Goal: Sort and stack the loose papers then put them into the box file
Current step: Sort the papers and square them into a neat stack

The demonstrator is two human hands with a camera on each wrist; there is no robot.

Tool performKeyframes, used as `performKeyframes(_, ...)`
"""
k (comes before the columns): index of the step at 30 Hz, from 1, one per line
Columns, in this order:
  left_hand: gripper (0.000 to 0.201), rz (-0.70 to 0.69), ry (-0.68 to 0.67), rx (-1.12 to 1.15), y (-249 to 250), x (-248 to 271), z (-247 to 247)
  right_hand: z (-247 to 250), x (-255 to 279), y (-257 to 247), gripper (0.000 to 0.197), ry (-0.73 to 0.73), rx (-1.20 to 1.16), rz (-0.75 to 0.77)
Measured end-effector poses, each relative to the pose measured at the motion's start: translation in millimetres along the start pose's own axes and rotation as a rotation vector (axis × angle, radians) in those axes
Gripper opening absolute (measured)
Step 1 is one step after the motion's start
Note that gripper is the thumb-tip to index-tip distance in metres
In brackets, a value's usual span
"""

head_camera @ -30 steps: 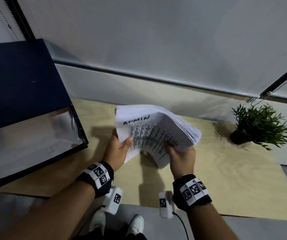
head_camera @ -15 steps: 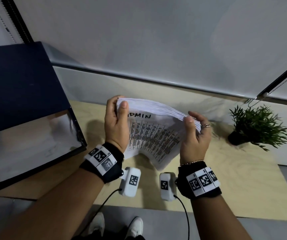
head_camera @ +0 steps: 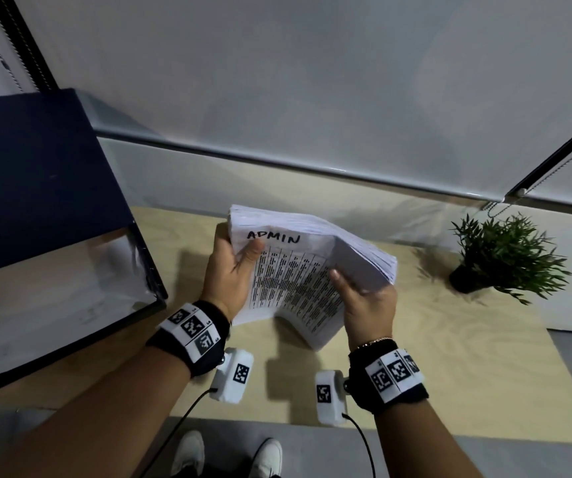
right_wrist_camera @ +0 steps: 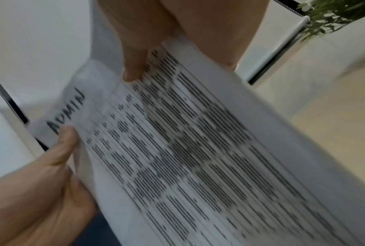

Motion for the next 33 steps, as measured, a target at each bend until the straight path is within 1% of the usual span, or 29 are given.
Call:
performKeyframes(2, 0.041, 0.003, 0.012, -0.103, -6, 2, 1, -2, 5, 8, 0.035, -0.01, 0.034, -0.019)
performKeyframes(4, 0.034, -0.019, 0.051, -0.163, -6, 3, 4, -1, 3, 8, 0.039, 0.016, 0.013, -0.012)
performKeyframes(6, 0.029, -0.016, 0.062, -0.195, -8, 5, 6, 2, 4, 11, 0.042, 0.046, -0.01, -0.009)
performKeyframes(7, 0.028, -0.003, 0.053, -0.213, -13, 7, 6, 2, 8, 16, 0.039, 0.041, 0.005, -0.033)
performKeyframes(10, 0.025, 0.083, 0.03, -0.295, -34, 9, 3, -2, 23, 40, 0.02, -0.005, 0.102, -0.163)
performKeyframes(12, 0.028, 0.099, 0.055, -0.349, -37, 5, 4, -1, 23, 41, 0.012, -0.005, 0.13, -0.187)
performKeyframes(14, 0.032, 0.095, 0.112, -0.382, -28, 0, 8, -2, 13, 31, 0.018, -0.019, 0.112, -0.165)
performKeyframes(16, 0.029, 0.1, 0.174, -0.416, -27, -4, 14, -2, 5, 32, 0.028, -0.076, 0.139, -0.153)
performKeyframes(17, 0.028, 0.129, 0.189, -0.444, -36, -6, 17, 1, 6, 43, 0.035, -0.116, 0.189, -0.193)
performKeyframes(18, 0.029, 0.185, 0.19, -0.476, -48, -7, 20, 3, 12, 62, 0.041, -0.171, 0.262, -0.276)
performKeyframes(19, 0.032, 0.27, 0.18, -0.519, -71, -7, 24, 3, 24, 83, 0.045, -0.246, 0.33, -0.389)
performKeyframes(21, 0.047, 0.501, 0.144, -0.643, -122, 1, 35, 4, 61, 126, 0.05, -0.422, 0.442, -0.598)
performKeyframes(22, 0.056, 0.584, 0.122, -0.718, -145, 7, 42, 5, 80, 142, 0.054, -0.513, 0.485, -0.647)
performKeyframes(23, 0.063, 0.629, 0.099, -0.788, -160, 10, 49, 6, 95, 154, 0.054, -0.586, 0.543, -0.666)
performKeyframes(24, 0.064, 0.657, 0.08, -0.829, -167, 15, 52, 8, 104, 162, 0.05, -0.615, 0.597, -0.665)
performKeyframes(25, 0.061, 0.676, 0.072, -0.841, -171, 18, 54, 11, 111, 166, 0.042, -0.602, 0.609, -0.668)
performKeyframes(26, 0.056, 0.679, 0.074, -0.842, -172, 20, 55, 11, 114, 167, 0.038, -0.57, 0.598, -0.661)
performKeyframes(27, 0.051, 0.678, 0.069, -0.849, -171, 22, 53, 9, 115, 164, 0.027, -0.559, 0.604, -0.649)
performKeyframes(28, 0.048, 0.686, 0.057, -0.847, -168, 27, 48, 7, 117, 162, 0.021, -0.566, 0.633, -0.624)
performKeyframes(29, 0.048, 0.695, 0.046, -0.828, -170, 30, 45, 5, 119, 160, 0.019, -0.587, 0.667, -0.623)
performKeyframes(31, 0.046, 0.692, 0.026, -0.781, -170, 33, 40, 4, 120, 159, 0.022, -0.568, 0.677, -0.627)
performKeyframes(33, 0.049, 0.736, 0.065, -0.761, -173, 33, 47, 8, 120, 163, 0.017, -0.527, 0.679, -0.636)
Point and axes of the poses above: each hand's wrist, its own x-axis away from the middle knuckle, its own z-axis out of the back of the hand, y = z × x, the point moved 7 cm from there along -x, towards the middle knuckle, and after that the axes turned 11 degrees about z, right-handed, at the moved point
